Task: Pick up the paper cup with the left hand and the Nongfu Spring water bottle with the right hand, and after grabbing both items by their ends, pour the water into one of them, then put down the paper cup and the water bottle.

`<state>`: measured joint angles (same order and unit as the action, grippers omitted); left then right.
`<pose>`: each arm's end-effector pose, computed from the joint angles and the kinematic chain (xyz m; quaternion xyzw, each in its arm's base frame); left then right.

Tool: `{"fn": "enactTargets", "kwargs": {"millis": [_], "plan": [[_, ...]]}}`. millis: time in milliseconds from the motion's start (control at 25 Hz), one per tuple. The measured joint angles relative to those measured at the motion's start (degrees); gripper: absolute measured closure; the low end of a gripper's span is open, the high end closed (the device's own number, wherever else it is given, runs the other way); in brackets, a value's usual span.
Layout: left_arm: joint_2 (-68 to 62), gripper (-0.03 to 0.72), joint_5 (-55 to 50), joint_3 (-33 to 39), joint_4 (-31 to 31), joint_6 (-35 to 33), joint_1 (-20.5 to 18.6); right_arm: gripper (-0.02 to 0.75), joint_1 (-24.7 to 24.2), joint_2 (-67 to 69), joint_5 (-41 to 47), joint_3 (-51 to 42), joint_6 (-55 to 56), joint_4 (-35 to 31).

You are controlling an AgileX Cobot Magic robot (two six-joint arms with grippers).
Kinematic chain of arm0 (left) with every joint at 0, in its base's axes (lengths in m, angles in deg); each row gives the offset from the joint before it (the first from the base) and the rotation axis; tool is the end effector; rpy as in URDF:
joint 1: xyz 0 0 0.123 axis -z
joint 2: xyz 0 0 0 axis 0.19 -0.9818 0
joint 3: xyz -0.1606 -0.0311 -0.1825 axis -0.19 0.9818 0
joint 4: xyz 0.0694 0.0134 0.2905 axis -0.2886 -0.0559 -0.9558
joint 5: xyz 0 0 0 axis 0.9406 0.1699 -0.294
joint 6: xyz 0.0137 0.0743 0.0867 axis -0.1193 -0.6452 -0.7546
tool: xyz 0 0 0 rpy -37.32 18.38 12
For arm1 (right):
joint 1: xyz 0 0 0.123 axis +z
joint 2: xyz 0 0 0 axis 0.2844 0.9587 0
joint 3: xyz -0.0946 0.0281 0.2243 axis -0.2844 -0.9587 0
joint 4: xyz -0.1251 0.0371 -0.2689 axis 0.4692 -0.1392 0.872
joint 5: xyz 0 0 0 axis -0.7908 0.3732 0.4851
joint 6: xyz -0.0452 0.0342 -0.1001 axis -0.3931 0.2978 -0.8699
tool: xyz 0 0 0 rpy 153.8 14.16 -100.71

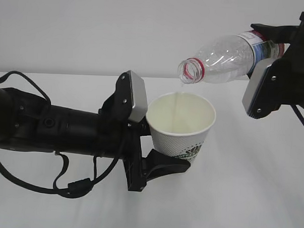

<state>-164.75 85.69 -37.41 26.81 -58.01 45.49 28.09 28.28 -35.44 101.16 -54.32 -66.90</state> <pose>0.2657 -0.2749 0.0700 0.5412 0.6158 -0.3515 0.4521 0.3393 0.0918 0.1596 -0.5771 0.4284 -0.3568 0.5967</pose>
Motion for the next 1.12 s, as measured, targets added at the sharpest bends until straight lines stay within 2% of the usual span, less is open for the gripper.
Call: {"fn": "enactTargets", "kwargs": {"millis": [200, 1120], "plan": [[0.0, 0.143, 0.0, 0.0, 2.5, 0.0, 0.0, 0.223, 0.0, 0.0, 0.0, 0.0, 0.0, 0.0], [0.0, 0.143, 0.0, 0.0, 2.4, 0.1, 0.0, 0.223, 0.0, 0.0, -1.3, 0.0, -0.6, 0.0]]}}
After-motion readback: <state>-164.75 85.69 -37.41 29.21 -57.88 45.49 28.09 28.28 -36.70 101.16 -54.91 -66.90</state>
